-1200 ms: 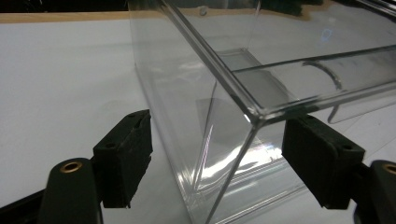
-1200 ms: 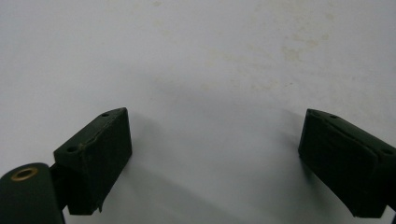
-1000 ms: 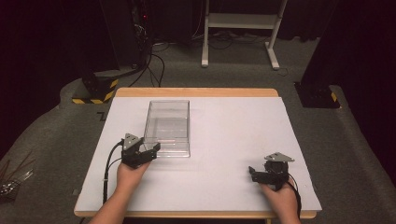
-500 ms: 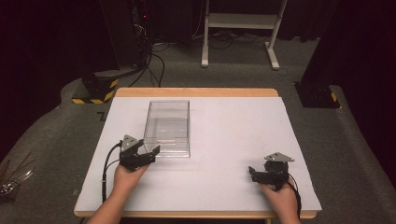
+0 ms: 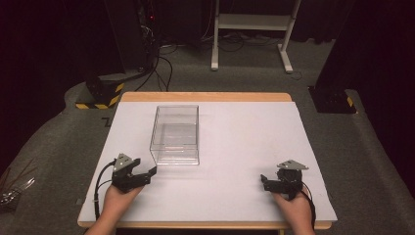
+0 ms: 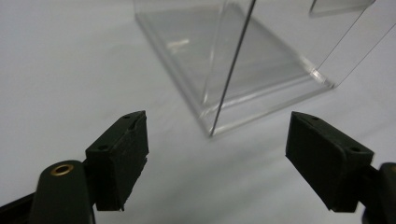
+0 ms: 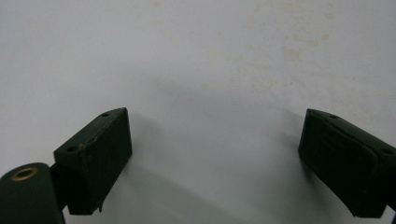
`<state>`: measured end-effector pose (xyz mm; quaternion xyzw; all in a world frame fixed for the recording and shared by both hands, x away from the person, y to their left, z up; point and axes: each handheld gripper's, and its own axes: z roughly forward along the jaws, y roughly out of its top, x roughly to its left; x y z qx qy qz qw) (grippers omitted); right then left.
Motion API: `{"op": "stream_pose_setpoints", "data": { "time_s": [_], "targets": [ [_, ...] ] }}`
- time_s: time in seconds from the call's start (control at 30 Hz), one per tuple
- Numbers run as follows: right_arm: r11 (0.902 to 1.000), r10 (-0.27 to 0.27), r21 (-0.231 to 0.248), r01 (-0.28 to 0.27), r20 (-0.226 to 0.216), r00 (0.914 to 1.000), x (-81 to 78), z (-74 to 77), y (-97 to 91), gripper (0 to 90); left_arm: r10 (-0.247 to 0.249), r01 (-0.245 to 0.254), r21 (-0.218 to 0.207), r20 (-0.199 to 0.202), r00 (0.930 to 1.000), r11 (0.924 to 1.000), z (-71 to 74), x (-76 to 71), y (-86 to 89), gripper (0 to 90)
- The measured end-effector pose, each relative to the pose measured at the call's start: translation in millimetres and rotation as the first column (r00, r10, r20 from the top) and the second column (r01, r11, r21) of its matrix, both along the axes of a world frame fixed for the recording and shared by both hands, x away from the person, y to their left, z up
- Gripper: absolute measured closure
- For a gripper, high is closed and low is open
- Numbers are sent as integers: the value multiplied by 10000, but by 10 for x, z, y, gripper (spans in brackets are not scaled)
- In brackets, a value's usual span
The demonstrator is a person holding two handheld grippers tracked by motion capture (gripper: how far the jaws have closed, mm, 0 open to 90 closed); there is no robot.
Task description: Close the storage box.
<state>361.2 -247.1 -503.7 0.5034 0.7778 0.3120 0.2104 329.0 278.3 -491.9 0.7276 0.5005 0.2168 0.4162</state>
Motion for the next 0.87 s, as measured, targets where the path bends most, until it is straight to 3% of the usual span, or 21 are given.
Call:
{"op": "stream_pose_setpoints", "data": {
  "time_s": [0.2, 0.23, 0.3, 0.4, 0.5, 0.87],
  "targets": [
    [10000, 13, -8, -13, 12, 10000, 1, 0, 0, 94, 696, -633, 897, -697, 9951, 9940, -133, -148, 299, 200],
    [10000, 12, -7, -12, 12, 10000, 1, 0, 0, 94, 778, -671, 1082, -979, 9922, 9919, -152, -142, 320, 189],
    [10000, 1, -6, -1, 1, 10000, 0, 0, 1, 94, 689, -595, 972, -965, 9929, 9935, -154, -141, 332, 177],
    [10000, 0, -6, 0, 3, 10000, -1, -1, 1, 94, 781, -620, 1721, -880, 9931, 9831, -169, -145, 245, 142],
    [10000, -2, -6, 2, 4, 10000, -1, 0, 1, 94, 620, -479, 1586, -854, 9944, 9862, -170, -144, 259, 165],
    [10000, -4, -1, 4, 2, 10000, -1, -1, 1, 94, 618, -476, 1577, -861, 9944, 9863, -170, -143, 259, 164]
  ]
}}
